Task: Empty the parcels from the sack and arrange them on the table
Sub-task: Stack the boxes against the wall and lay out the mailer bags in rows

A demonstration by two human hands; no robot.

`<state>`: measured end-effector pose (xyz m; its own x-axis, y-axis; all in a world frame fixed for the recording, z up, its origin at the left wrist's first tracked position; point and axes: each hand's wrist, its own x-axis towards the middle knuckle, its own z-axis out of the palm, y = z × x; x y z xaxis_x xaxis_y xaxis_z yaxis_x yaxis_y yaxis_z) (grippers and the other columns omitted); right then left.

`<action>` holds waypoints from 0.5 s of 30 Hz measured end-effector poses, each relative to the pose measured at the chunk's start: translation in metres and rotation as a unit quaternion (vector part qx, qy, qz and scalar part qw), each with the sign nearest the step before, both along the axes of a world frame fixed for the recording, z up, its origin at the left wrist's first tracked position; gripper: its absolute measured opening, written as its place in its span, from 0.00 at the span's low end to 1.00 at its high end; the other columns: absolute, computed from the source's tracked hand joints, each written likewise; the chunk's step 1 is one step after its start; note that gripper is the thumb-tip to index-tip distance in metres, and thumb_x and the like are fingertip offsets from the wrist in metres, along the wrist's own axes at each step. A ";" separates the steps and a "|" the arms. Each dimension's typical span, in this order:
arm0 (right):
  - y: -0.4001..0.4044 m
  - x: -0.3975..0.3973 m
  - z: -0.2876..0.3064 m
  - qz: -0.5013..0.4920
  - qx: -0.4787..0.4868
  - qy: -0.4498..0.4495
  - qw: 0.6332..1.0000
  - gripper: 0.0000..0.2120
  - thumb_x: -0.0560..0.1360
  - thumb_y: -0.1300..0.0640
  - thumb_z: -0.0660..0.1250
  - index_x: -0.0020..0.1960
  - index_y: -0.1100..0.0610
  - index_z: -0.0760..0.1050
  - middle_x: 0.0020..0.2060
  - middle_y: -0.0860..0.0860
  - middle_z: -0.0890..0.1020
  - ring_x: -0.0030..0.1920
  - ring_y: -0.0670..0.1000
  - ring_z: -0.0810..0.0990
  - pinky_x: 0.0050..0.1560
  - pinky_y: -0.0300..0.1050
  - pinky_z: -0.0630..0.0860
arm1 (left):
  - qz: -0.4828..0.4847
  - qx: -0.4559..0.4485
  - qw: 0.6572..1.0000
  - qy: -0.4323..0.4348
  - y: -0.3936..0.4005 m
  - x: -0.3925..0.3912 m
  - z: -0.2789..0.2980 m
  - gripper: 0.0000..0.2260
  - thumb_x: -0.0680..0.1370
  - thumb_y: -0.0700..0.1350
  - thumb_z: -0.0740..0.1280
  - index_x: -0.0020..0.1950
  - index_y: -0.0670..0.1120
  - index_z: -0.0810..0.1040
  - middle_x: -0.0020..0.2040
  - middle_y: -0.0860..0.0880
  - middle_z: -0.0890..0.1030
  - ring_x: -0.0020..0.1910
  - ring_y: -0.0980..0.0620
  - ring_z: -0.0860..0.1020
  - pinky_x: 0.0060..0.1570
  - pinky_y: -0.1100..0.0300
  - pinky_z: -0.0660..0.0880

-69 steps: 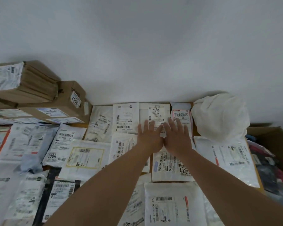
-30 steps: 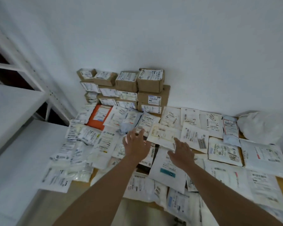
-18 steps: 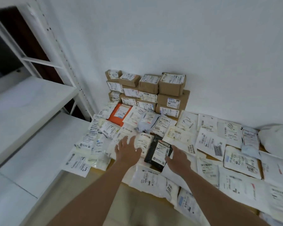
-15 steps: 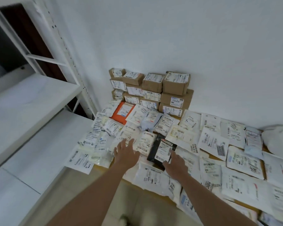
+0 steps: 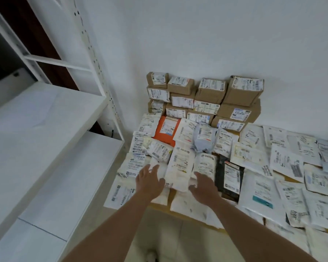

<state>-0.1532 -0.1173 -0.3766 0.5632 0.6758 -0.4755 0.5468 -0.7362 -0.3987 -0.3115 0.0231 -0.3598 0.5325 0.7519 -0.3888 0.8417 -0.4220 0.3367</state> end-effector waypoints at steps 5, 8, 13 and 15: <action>0.039 -0.065 -0.026 0.021 -0.042 0.019 0.999 0.30 0.80 0.43 0.56 0.79 0.48 0.53 0.78 0.52 0.56 0.77 0.56 0.53 0.74 0.56 0.57 | -0.091 -0.033 0.995 0.020 0.031 -0.026 -0.028 0.26 0.80 0.54 0.59 0.78 0.55 0.57 0.79 0.46 0.53 0.78 0.44 0.51 0.75 0.46 0.52; 0.041 -0.075 -0.032 0.003 -0.047 -0.010 0.999 0.29 0.79 0.45 0.58 0.78 0.48 0.55 0.77 0.51 0.57 0.77 0.55 0.54 0.73 0.54 0.58 | -0.133 -0.040 0.990 0.027 0.032 -0.031 -0.043 0.27 0.80 0.53 0.59 0.78 0.55 0.57 0.80 0.46 0.52 0.78 0.44 0.49 0.75 0.46 0.51; 0.025 -0.079 -0.033 -0.019 -0.066 -0.083 0.994 0.28 0.77 0.47 0.59 0.76 0.50 0.61 0.68 0.54 0.67 0.67 0.57 0.65 0.66 0.51 0.66 | -0.136 0.004 0.991 0.008 0.025 -0.030 -0.051 0.25 0.79 0.52 0.59 0.76 0.53 0.62 0.76 0.45 0.59 0.75 0.45 0.56 0.72 0.49 0.57; 0.015 -0.084 -0.033 0.005 -0.082 -0.096 0.992 0.28 0.77 0.46 0.58 0.76 0.50 0.61 0.66 0.54 0.67 0.65 0.57 0.65 0.64 0.51 0.67 | -0.157 0.048 0.986 -0.024 0.018 -0.026 -0.051 0.22 0.79 0.51 0.59 0.74 0.53 0.66 0.69 0.46 0.65 0.68 0.46 0.63 0.67 0.52 0.62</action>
<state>-0.2374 -0.1027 -0.4097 0.6478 0.6041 -0.4641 0.6092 -0.7766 -0.1605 -0.3377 0.0416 -0.4105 0.7603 0.5796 -0.2933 0.6493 -0.6908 0.3182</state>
